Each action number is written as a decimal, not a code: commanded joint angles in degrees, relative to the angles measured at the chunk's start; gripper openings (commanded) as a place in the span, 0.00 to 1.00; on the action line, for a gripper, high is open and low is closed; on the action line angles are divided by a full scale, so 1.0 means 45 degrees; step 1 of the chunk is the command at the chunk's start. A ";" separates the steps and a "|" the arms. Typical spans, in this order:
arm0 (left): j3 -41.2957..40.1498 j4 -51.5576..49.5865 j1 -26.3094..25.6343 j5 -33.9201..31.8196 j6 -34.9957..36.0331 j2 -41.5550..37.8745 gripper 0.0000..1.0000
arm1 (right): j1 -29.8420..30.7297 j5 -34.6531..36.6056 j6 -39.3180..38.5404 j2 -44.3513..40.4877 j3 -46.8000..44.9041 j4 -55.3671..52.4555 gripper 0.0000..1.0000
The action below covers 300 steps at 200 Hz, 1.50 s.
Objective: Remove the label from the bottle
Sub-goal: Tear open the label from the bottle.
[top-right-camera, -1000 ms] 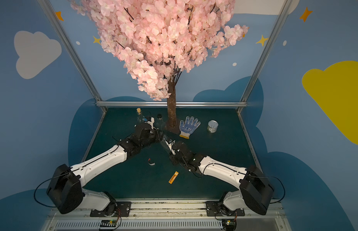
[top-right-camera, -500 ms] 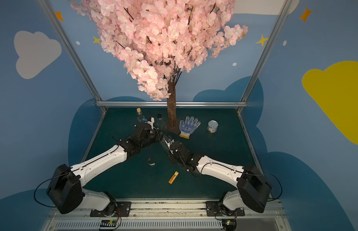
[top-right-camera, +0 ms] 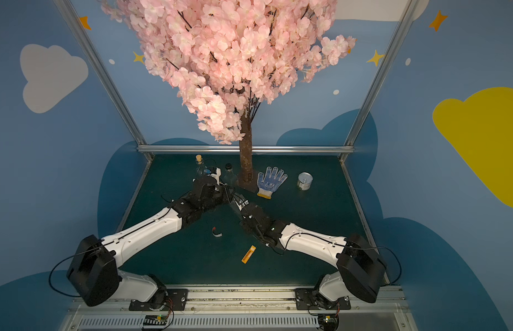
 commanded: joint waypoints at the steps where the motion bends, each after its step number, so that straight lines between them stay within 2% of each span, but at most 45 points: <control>1: 0.0096 -0.0077 -0.0069 0.0310 0.0241 0.0162 0.02 | 0.0013 0.0543 0.0034 0.0211 0.0407 0.0110 0.00; 300: 0.0383 -0.1502 0.0029 0.0203 0.1005 0.0007 0.02 | -0.0165 0.1825 0.0063 -0.0581 0.0174 -0.0322 0.00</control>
